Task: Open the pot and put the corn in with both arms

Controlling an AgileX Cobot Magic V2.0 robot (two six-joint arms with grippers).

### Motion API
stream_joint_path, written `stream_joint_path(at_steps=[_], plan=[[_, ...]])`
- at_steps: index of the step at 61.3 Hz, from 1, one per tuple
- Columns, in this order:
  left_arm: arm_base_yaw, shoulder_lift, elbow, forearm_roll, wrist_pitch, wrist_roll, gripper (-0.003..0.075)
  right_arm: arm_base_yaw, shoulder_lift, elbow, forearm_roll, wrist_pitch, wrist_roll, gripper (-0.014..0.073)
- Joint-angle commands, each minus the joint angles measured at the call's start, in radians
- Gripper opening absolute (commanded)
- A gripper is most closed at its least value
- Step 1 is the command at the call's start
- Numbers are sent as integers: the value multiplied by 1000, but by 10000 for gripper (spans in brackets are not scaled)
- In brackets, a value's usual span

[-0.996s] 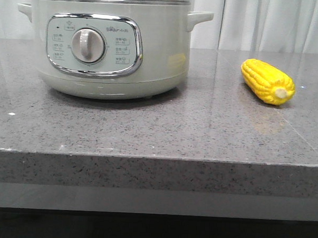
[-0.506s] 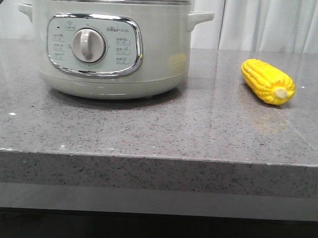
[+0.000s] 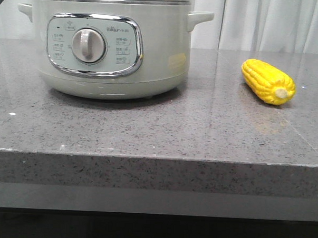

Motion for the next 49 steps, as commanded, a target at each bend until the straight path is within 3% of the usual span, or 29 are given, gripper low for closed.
stream_joint_path(at_steps=[1,32,49], plan=[[-3,-45,-29,-11,-14,-2,229,-3,19,-33,-8,-85,-5,569],[17,-154,-29,7,-112,-2,228,-3,19,-33,-8,-85,-5,569],[61,-246,-29,11,19,-2,229,-3,19,-33,-8,-83,-5,569]])
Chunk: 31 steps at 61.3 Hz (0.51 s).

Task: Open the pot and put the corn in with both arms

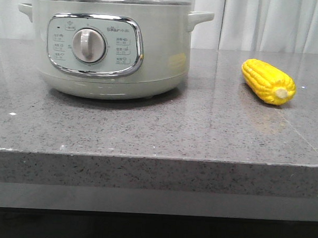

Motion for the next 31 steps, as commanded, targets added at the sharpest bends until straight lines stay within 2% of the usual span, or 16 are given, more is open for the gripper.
stream_joint_path(at_steps=[1,15,31], plan=[[15,-97,-35,-23,-55,-2,229,-3,19,-33,-8,-83,-5,569],[60,-191,-35,-6,17,-2,229,-3,86,-35,-8,-70,-5,569],[137,-241,-33,49,93,-2,229,22,366,-63,66,-57,-5,569]])
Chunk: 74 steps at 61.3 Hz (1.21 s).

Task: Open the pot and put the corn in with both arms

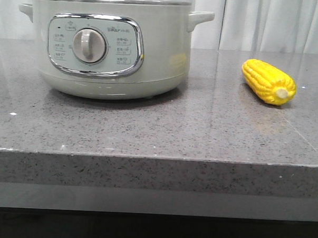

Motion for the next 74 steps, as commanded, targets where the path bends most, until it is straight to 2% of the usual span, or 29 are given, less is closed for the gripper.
stream_joint_path(at_steps=[1,22,43,59,74], plan=[[35,-64,-33,-6,-82,-2,229,18,118,-65,19,-59,-5,569],[210,-78,-29,-5,-80,-2,229,106,537,-381,35,61,-5,569],[349,-78,43,-5,-122,-2,229,150,842,-700,61,196,-5,586],[389,-78,51,-2,-136,-2,229,151,1004,-863,62,298,-5,594],[391,-78,51,-2,-136,-2,229,151,1116,-913,62,331,-4,594]])
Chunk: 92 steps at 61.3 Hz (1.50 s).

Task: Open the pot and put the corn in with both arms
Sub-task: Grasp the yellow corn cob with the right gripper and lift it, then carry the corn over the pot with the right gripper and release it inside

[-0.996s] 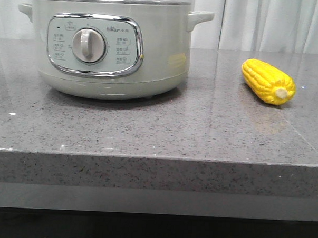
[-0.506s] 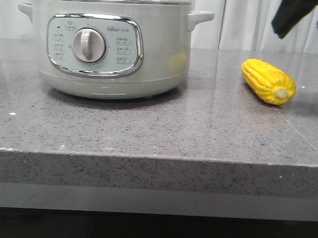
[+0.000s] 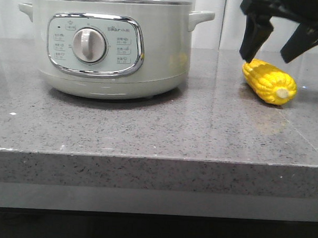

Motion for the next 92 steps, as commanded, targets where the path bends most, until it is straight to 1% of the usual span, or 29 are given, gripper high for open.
stream_joint_path(at_steps=[1,11,31,34,37,45,50,65,82,92], plan=[[2,-48,-32,-21,-121,-2,229,-2,-9,-41,10,-24,-4,594],[2,-48,-32,-21,-121,-2,229,-2,31,-41,10,-28,-4,594],[2,-48,-32,-21,-125,-2,229,-2,34,-41,10,-26,-4,585],[2,-48,-32,-21,-125,-2,228,-2,34,-41,10,-23,-4,552],[2,-48,-32,-21,-127,-2,229,-2,34,-41,10,-18,-4,490],[2,-48,-32,-21,-127,-2,229,-2,34,-41,10,-14,-4,283],[2,-48,-32,-21,-127,-2,229,-2,34,-41,10,-17,-4,211],[2,-48,-32,-21,-127,-2,229,-2,17,-78,10,-6,-4,204],[2,-48,-32,-21,-127,-2,229,-2,-47,-186,10,40,-4,204],[2,-48,-32,-21,-129,-2,229,-2,-92,-251,13,42,-4,204]])
